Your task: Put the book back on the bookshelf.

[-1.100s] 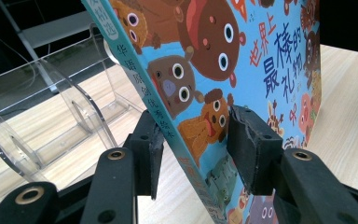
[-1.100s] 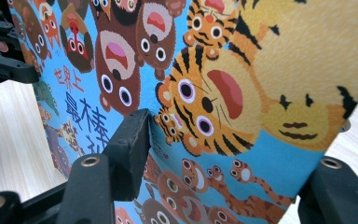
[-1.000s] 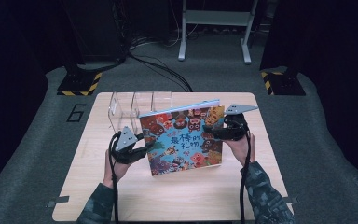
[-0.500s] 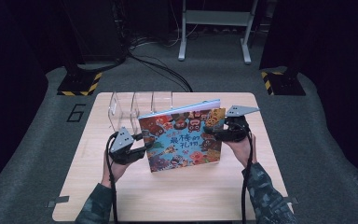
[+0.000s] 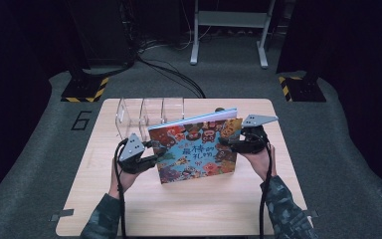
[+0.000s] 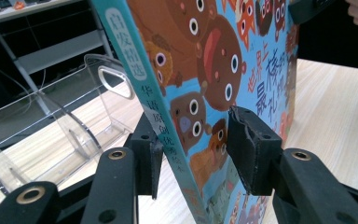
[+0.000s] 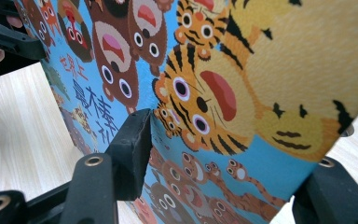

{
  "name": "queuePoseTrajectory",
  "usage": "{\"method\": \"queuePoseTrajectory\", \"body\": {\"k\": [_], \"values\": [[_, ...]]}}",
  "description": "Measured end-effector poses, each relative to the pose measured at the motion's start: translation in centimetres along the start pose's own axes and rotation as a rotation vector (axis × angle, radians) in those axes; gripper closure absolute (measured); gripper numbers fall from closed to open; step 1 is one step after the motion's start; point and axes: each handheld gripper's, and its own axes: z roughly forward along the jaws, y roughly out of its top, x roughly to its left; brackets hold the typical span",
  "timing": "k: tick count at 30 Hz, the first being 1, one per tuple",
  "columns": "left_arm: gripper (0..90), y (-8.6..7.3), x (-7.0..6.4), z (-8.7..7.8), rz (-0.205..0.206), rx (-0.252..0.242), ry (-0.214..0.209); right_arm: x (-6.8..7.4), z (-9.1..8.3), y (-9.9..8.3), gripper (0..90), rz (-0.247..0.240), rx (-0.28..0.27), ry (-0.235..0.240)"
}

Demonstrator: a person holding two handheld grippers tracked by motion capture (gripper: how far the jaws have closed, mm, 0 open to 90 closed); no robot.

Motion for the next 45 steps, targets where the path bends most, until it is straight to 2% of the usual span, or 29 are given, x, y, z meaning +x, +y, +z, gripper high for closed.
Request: {"method": "queuePoseTrajectory", "body": {"k": [3,7,12,13,18,21,26,33,34,35,36,38,39,40,41,42,43,45], "values": [[58.4,0.0,0.0,-0.1,0.007,-0.007,-0.010,0.0,0.1,0.0,42.9,0.005,0.006,0.001],[60.1,-0.2,-0.1,-0.3,-0.017,-0.029,-0.025,0.0,-0.2,-0.1,42.8,0.000,0.010,0.009],[61.2,0.0,0.0,-0.5,-0.014,-0.023,-0.040,0.3,-0.4,-0.2,42.5,-0.005,0.018,0.007],[61.1,0.0,0.0,-0.5,-0.035,-0.044,-0.052,0.4,-0.5,-0.2,42.2,-0.007,0.018,0.007],[59.5,0.2,0.3,-0.5,-0.062,-0.049,-0.090,0.5,-0.6,-0.3,42.1,-0.012,0.019,0.005],[56.7,0.1,0.6,-0.5,-0.092,-0.069,-0.135,0.5,-0.5,-0.3,42.2,-0.010,0.017,0.006],[56.4,0.2,1.0,-0.4,-0.114,-0.100,-0.160,0.5,-0.5,-0.4,42.5,-0.011,0.015,0.007],[55.6,0.8,0.9,-0.4,-0.135,-0.089,-0.176,0.5,-0.6,-0.6,42.9,-0.010,0.003,0.011],[54.7,0.9,1.0,-0.4,-0.139,-0.113,-0.190,0.5,-0.7,-0.6,43.0,-0.009,0.006,0.012],[53.7,0.9,1.0,-0.4,-0.139,-0.113,-0.190,0.5,-0.7,-0.6,43.0,-0.009,0.006,0.012],[52.1,1.1,1.1,-0.4,-0.153,-0.123,-0.213,0.5,-0.7,-0.6,43.0,-0.009,0.010,0.013],[50.4,1.3,1.1,-0.4,-0.154,-0.134,-0.213,0.6,-0.7,-0.6,43.0,-0.010,0.010,0.012],[50.4,1.5,1.2,-0.3,-0.143,-0.129,-0.217,0.6,-0.7,-0.6,43.0,-0.011,0.012,0.012],[50.0,1.8,1.1,-0.3,-0.129,-0.154,-0.224,0.6,-0.8,-0.7,42.9,-0.012,0.009,0.015],[50.1,1.8,1.1,-0.3,-0.129,-0.154,-0.224,0.5,-0.8,-0.7,43.0,-0.016,0.008,0.016],[49.9,2.1,0.9,-0.2,-0.106,-0.144,-0.211,0.6,-0.8,-0.7,43.0,-0.012,0.007,0.016],[49.8,2.2,1.0,-0.1,-0.097,-0.143,-0.215,0.6,-0.8,-0.7,43.0,-0.013,0.006,0.015],[48.7,2.3,1.0,0.0,-0.108,-0.145,-0.216,0.6,-0.8,-0.7,43.1,-0.014,0.006,0.015]]}}
